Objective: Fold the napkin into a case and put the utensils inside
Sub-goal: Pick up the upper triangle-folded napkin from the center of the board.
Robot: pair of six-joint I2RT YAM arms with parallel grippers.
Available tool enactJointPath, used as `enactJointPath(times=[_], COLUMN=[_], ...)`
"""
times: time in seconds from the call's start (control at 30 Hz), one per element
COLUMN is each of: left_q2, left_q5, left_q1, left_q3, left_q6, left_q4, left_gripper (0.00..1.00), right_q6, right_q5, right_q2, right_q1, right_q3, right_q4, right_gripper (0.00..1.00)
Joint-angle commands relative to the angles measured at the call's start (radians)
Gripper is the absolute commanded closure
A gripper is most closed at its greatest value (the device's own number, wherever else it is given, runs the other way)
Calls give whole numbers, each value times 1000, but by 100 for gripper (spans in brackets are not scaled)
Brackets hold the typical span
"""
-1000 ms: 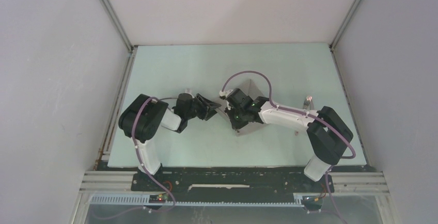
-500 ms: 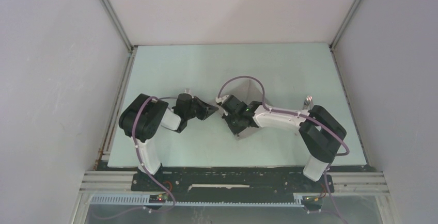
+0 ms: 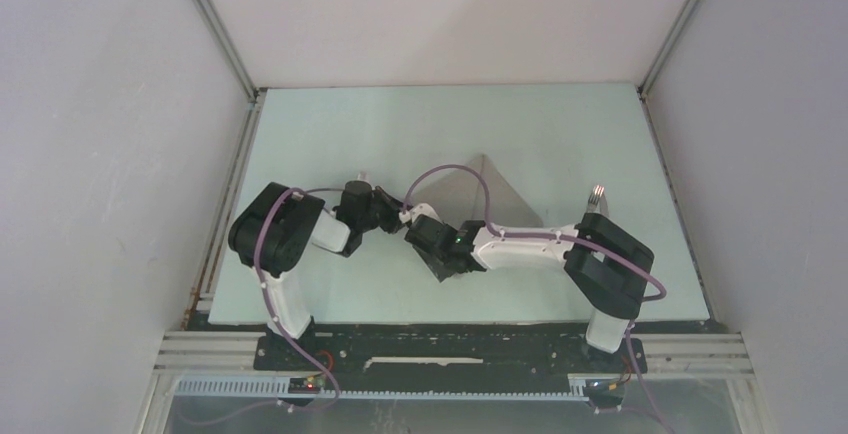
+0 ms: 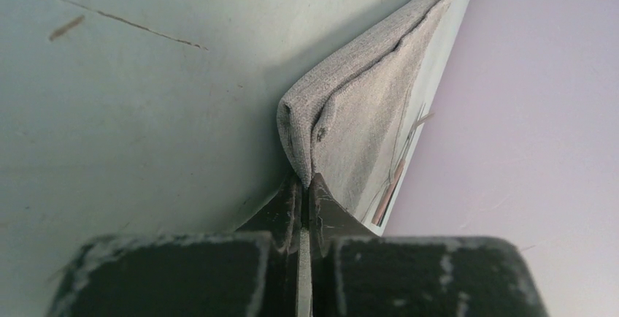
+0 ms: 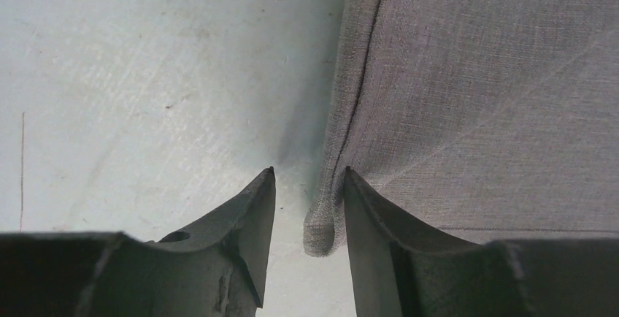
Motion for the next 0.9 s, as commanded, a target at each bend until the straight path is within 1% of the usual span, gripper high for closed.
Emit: enactJointPath(times=[0.0, 0.33, 0.43, 0.57, 0.67, 0.77, 0.87], left_q2=[-38, -38, -41, -43, -46, -51, -75], left_q5=[9, 25, 28, 34, 35, 42, 39], left_q1=[2, 2, 2, 2, 2, 2, 2], left_q3=[24, 41, 47, 62, 66, 74, 85], left_q6=[36, 42, 48, 61, 66, 69, 94], left_q4=[-34, -52, -62, -81, -89, -96, -137], left_gripper=[100, 100, 100, 100, 100, 100, 100], right_q6=[53, 94, 110, 123, 118, 97, 71], right_q5=[81, 82, 60, 44, 43, 47, 38], right_q2=[11, 46, 58, 60, 59, 54, 37], right_q1=[3, -38, -56, -84, -93, -94, -95], right_q3=[3, 3, -5, -28, -28, -26, -9], right_q4=[8, -1, -13, -20, -16, 0, 6], right_gripper=[52, 53, 57, 66, 76, 100, 100])
